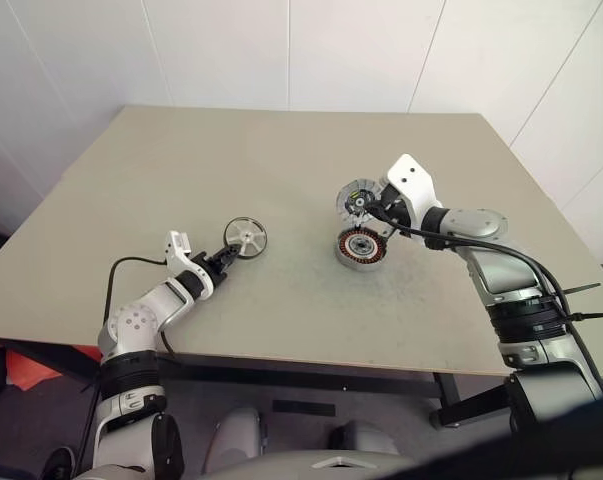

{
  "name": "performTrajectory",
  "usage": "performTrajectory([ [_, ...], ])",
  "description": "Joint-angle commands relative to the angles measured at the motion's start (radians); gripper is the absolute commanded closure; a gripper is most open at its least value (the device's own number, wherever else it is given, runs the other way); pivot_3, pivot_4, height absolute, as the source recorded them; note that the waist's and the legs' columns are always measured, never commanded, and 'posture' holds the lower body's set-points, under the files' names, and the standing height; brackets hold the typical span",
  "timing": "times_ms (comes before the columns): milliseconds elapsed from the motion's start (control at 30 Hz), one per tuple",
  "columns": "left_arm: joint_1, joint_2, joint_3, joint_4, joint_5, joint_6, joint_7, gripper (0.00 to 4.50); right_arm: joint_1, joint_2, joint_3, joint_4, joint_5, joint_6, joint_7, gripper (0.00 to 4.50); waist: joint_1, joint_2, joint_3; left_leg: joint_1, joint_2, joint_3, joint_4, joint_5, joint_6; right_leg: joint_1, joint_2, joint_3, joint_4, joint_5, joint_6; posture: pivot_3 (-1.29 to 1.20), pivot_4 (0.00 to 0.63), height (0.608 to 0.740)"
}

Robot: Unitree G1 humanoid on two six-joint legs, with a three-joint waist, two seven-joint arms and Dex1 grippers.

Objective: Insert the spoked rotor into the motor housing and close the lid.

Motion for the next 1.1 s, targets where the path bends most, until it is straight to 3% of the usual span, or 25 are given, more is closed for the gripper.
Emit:
performTrajectory([
  [33,-0.010,0.006,-0.003,-0.049,-0.038,0.019,-0.022,4.09,-0.028,-0.021,-0.027,0.006,-0.009,-0.027,-0.016,4.50,0.000,0.000,0.000,0.000,0.000,0.000,0.000,0.000,0.000,0.000,0.000,0.000,0.000,0.000,0.000,0.00,0.000,0.740],
  [267,-0.047,0.009,0.036,-0.031,-0.286,0.302,-0.007,4.09,-0.096,-0.092,-0.049,0.173,-0.096,-0.079,-0.123,4.50,0.001,0.000,0.000,-0.001,0.000,0.000,0.000,0.001,-0.003,0.000,0.000,0.000,0.000,0.000,0.000,0.00,0.000,0.740],
  [367,-0.088,0.022,0.018,0.025,-0.324,0.413,0.018,4.09,-0.129,-0.101,-0.070,0.224,-0.105,-0.073,-0.169,4.50,0.000,0.000,0.000,0.000,0.000,0.001,0.000,0.002,-0.005,-0.001,0.000,0.000,0.000,0.000,0.000,0.00,0.000,0.740],
  [567,-0.238,-0.007,-0.040,0.188,-0.262,0.466,0.023,4.09,-0.159,-0.119,-0.066,0.313,-0.153,-0.088,-0.240,4.50,0.002,0.000,0.000,0.000,0.000,0.001,0.000,0.003,-0.003,-0.001,0.000,0.000,0.001,0.000,0.000,0.00,0.000,0.740],
  [833,-0.490,-0.098,-0.090,0.517,-0.095,0.309,-0.040,4.09,-0.113,-0.150,-0.048,0.315,-0.211,-0.112,-0.256,4.50,0.009,-0.001,0.001,-0.003,0.000,0.001,0.001,0.001,0.001,-0.001,0.000,0.000,-0.002,0.000,0.000,0.00,0.000,0.740],
  [1100,-0.617,-0.159,-0.142,0.728,0.064,0.189,-0.162,4.09,-0.053,-0.158,-0.068,0.236,-0.211,-0.075,-0.262,4.50,0.006,-0.001,0.001,-0.006,0.000,0.002,0.001,-0.002,0.007,-0.004,0.000,0.000,-0.003,0.000,0.000,0.00,0.000,0.740],
])
